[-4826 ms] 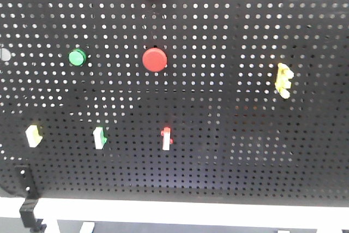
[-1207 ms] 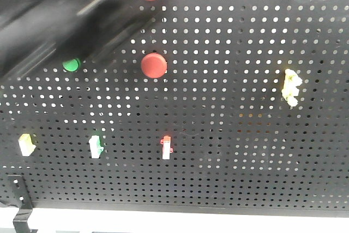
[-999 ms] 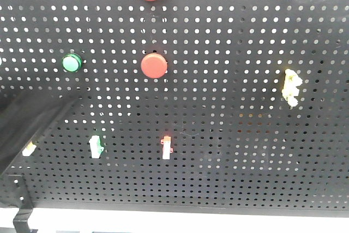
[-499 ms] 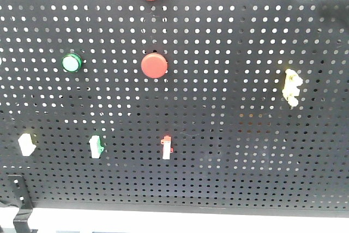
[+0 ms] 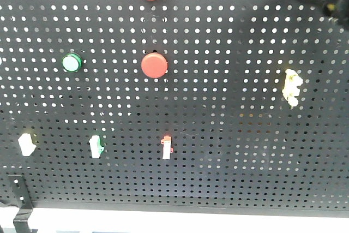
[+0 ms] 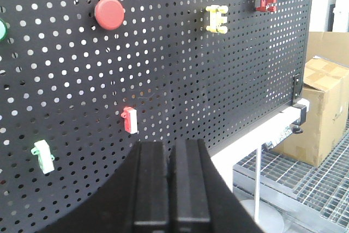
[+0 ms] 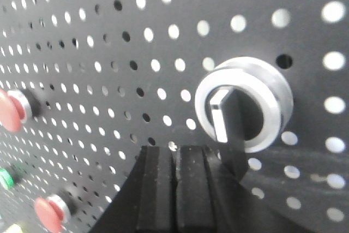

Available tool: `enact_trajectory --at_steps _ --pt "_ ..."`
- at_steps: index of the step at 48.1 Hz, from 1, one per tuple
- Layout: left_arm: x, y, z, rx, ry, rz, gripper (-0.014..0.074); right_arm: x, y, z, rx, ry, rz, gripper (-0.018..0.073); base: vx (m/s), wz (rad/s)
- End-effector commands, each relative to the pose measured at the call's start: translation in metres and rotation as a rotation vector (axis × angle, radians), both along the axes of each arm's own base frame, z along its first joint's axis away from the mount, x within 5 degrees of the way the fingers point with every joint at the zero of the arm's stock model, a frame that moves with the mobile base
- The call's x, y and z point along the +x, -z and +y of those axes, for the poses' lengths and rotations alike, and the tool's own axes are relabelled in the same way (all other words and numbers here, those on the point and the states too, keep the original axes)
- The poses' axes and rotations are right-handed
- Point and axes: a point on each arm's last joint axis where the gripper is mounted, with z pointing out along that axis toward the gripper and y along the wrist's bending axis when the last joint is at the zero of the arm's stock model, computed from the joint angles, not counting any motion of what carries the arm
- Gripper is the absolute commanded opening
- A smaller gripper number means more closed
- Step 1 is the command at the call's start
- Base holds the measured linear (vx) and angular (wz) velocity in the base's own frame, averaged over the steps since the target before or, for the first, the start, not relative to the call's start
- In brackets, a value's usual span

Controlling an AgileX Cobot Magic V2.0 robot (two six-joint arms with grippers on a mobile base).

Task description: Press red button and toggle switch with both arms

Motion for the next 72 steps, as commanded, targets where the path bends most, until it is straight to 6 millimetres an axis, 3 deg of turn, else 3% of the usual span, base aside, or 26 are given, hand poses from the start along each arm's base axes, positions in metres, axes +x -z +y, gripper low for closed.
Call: enact_trajectory --at_steps 1,16,31,57,72 --pt "0.000 -0.014 0.001 -0.081 -0.007 -0.057 0.0002 -0.008 -0.021 -0.010 0.018 0.105 -0.108 -0.0003 0.00 0.00" --pt "0.000 -0.014 0.001 -0.083 -0.007 -0.053 0.0002 -0.007 -0.019 -0.018 -0.074 0.212 -0.115 -0.0003 0.00 0.00" --pt "0.000 -0.013 0.001 -0.075 -0.004 -0.043 0.0002 -0.027 -0.025 -0.015 -0.121 0.171 -0.102 -0.0003 0.00 0.00" --pt "0.000 -0.013 0.001 -0.077 -0.004 -0.042 0.0002 -0.029 -0.027 -0.007 0.051 0.062 -0.048 -0.0003 0.00 0.00" --pt "0.000 -0.013 0.001 -0.075 -0.004 -0.041 0.0002 -0.027 -0.032 -0.013 0.071 0.138 -0.098 -0.0003 0.00 0.00"
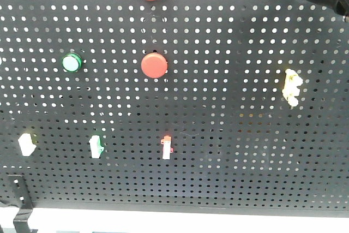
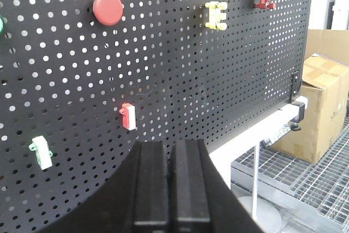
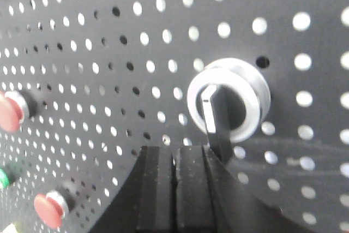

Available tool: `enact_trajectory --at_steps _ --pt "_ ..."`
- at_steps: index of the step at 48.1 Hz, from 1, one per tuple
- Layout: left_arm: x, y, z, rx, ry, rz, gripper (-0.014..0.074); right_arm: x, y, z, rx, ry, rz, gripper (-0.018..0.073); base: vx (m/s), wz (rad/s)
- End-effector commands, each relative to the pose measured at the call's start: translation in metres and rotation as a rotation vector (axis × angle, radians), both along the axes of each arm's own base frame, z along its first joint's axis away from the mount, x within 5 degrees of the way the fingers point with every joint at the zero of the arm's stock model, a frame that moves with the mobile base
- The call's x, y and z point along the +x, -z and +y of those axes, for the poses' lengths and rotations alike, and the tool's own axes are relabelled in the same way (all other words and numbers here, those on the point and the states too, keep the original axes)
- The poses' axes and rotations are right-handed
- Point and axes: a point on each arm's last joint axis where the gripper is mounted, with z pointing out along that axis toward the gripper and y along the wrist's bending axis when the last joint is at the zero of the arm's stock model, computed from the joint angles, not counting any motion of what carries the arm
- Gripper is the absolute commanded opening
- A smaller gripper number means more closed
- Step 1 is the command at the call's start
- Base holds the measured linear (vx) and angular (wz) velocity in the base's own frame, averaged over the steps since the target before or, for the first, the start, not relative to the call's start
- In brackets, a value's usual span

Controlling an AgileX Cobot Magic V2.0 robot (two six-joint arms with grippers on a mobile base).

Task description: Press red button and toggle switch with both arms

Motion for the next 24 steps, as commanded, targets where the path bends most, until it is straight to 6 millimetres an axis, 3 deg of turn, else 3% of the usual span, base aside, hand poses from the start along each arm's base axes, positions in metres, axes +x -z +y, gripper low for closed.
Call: enact_trajectory --at_steps 1,15,24 --pt "0.000 -0.014 0.001 -0.078 -0.006 -0.053 0.0002 -0.010 -0.023 -0.010 0.043 0.099 -0.123 -0.0003 0.00 0.00" --pt "0.000 -0.013 0.001 -0.073 -0.005 -0.047 0.0002 -0.006 -0.020 -0.020 -0.108 0.234 -0.158 -0.0003 0.00 0.00" --pt "0.000 -0.013 0.001 -0.068 -0.004 -0.043 0.0002 -0.006 -0.015 -0.018 -0.144 0.210 -0.107 -0.0003 0.00 0.00"
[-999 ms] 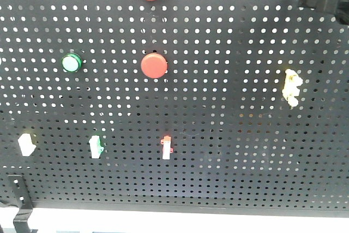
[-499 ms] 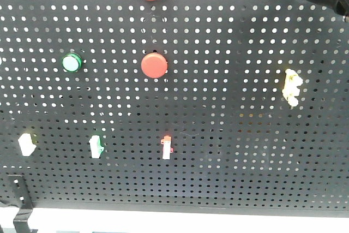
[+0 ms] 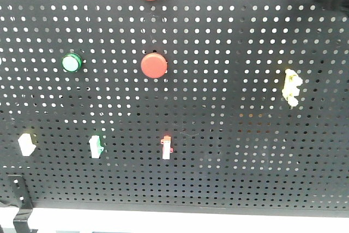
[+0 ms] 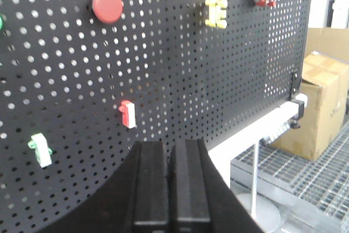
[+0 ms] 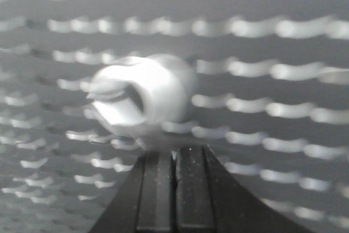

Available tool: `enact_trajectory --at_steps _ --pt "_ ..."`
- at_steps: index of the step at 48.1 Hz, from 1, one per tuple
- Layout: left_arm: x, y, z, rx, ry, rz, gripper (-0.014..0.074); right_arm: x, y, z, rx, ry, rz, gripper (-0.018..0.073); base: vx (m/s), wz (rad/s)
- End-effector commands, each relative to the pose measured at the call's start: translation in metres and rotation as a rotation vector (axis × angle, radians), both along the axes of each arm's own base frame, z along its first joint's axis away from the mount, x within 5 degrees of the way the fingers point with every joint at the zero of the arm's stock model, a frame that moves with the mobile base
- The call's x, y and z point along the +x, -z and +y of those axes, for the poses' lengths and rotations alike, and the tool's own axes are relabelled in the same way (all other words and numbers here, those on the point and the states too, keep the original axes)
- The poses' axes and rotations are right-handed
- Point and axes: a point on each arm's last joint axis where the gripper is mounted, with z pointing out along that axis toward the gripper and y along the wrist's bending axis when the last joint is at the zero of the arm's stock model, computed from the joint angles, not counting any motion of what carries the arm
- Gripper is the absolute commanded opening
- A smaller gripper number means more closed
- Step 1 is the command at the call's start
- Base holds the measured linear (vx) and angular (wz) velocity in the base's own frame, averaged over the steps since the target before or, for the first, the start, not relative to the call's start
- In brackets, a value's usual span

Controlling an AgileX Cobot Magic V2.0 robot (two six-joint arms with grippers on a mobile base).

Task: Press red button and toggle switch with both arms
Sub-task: 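Withdraw the right gripper from the rotary switch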

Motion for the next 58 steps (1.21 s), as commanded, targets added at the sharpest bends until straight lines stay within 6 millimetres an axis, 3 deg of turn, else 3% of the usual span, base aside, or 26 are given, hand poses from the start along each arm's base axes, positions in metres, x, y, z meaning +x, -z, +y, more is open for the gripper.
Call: enact_trajectory --at_steps 1,8,18,26,34,40,47,58 --pt "0.000 -0.014 0.001 -0.078 -0.006 -0.053 0.0002 -0.014 -0.017 -0.003 0.002 0.020 -0.064 -0.0003 0.00 0.00" --pt "0.000 -0.012 0.001 -0.058 -0.004 -0.042 0.0002 -0.023 -0.004 -0.005 -0.061 0.045 -0.019 -0.0003 0.00 0.00" --pt "0.000 -0.005 0.002 0.054 -0.011 -0.037 0.0002 -0.067 0.031 -0.013 -0.138 0.130 -0.037 -0.0003 0.00 0.00" --pt "0.002 0.009 0.000 0.116 -0.012 -0.003 0.0002 -0.127 0.088 -0.018 -0.213 0.168 -0.063 -0.0003 0.00 0.00" --pt "0.008 0.045 -0.004 0.084 -0.021 0.075 0.0002 -0.187 0.149 -0.020 -0.195 0.190 -0.110 -0.0003 0.00 0.00" --pt "0.012 0.067 -0.006 -0.006 -0.039 0.034 0.0002 -0.218 0.185 -0.022 -0.183 0.209 -0.183 -0.0003 0.00 0.00" --pt "0.013 0.073 -0.006 -0.076 -0.050 -0.050 0.0002 -0.233 0.203 -0.024 -0.169 0.230 -0.251 -0.0003 0.00 0.00" --pt "0.013 0.077 -0.006 -0.062 -0.049 -0.035 0.0002 -0.234 0.215 -0.021 -0.155 0.198 -0.211 -0.0003 0.00 0.00"
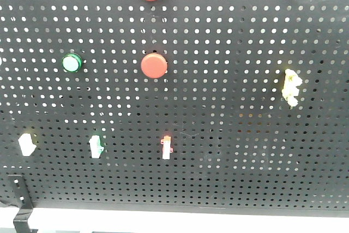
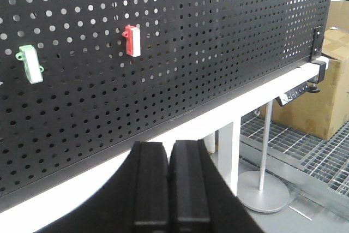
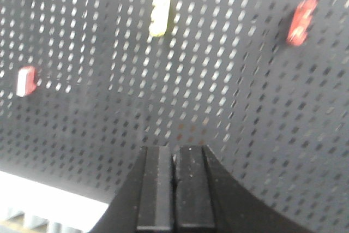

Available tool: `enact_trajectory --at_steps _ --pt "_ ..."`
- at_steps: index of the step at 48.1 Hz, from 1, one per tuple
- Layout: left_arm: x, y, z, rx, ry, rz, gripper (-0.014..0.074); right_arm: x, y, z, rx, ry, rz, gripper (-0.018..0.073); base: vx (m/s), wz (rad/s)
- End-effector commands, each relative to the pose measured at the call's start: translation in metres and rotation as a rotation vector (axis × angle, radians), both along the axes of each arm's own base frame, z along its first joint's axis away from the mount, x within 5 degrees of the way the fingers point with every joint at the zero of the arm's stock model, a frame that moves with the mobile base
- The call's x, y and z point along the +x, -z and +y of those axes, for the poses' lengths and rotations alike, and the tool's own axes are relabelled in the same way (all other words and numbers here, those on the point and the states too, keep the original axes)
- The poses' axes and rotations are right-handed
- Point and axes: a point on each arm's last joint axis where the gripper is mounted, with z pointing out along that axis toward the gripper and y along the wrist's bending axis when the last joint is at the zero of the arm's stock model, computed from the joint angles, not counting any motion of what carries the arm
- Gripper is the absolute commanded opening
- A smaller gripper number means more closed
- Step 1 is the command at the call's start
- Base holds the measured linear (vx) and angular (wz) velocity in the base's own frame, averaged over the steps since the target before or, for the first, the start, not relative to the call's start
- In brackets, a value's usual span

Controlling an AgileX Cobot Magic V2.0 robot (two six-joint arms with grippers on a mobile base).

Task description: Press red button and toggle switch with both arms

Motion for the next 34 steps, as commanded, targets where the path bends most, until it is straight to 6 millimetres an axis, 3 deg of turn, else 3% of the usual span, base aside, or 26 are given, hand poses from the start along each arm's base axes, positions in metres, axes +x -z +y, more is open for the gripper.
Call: enact_trajectory --at_steps 1,20,26,34 --pt "0.001 -0.016 0.000 -0.082 -0.004 -0.075 0.0002 -0.001 -0.012 -0.002 0.018 0.023 -0.058 -0.0003 0.00 0.00" --pt "0.001 -0.013 0.000 -0.086 -0.005 -0.080 0.0002 -0.001 -0.012 -0.002 0.018 0.023 -0.057 -0.0003 0.00 0.00" --pt "0.001 0.012 0.006 -0.064 -0.049 -0.068 0.0002 -0.001 -0.011 -0.002 0.018 0.022 -0.056 -0.0003 0.00 0.00" --pt "-0.004 0.049 0.031 -0.091 -0.227 -0.062 0.0002 -0.001 -0.011 -0.002 0.018 0.022 -0.056 -0.0003 0.00 0.00"
